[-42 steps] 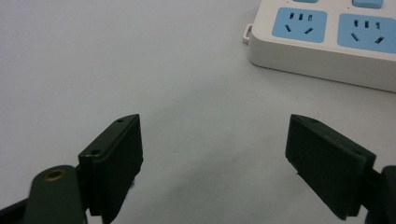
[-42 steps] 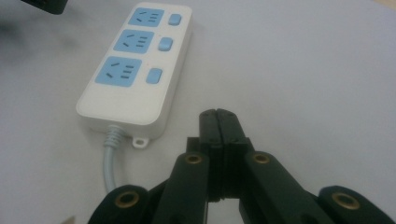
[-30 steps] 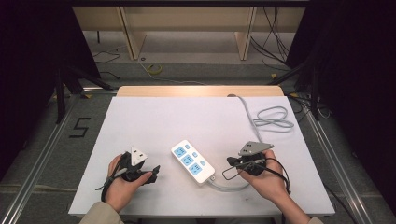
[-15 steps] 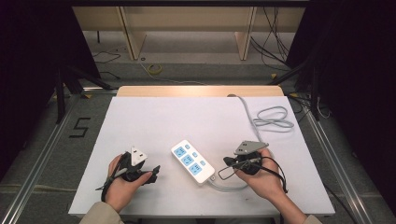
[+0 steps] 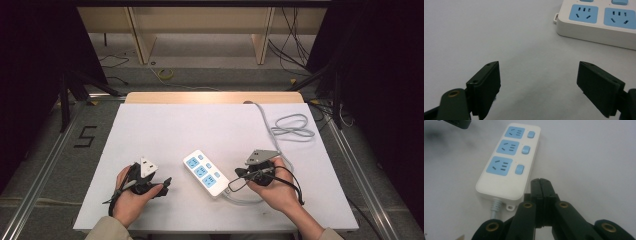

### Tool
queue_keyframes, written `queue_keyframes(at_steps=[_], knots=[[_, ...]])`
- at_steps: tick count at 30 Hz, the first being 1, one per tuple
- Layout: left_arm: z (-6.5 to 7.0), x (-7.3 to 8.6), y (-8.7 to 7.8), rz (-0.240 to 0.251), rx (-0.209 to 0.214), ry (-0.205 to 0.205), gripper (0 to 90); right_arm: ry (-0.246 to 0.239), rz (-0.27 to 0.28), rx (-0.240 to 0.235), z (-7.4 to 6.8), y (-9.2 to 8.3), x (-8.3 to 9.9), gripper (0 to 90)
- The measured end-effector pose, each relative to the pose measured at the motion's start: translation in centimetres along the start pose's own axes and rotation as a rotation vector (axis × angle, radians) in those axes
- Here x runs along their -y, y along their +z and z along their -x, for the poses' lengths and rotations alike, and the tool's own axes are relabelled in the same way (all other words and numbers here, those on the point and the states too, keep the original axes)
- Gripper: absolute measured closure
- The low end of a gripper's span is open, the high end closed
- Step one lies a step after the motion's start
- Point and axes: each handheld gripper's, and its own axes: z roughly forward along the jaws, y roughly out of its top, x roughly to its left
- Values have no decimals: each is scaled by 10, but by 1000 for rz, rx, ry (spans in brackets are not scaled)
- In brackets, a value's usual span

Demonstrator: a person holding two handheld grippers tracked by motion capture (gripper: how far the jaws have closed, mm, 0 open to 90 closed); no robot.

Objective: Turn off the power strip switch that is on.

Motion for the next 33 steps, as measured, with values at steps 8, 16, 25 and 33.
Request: queue_keyframes(at_steps=[8,16,25,33], knots=[[0,0,0,-1,-1,2,189,-4,-5,-14,-3,3,-6,900],[0,0,0,1,0,-1,189,-9,-13,-25,-5,7,-12,900],[0,0,0,1,0,1,189,-20,-28,-33,-8,13,-18,900],[0,0,0,-1,1,3,189,-39,-41,-37,-11,18,-22,900]])
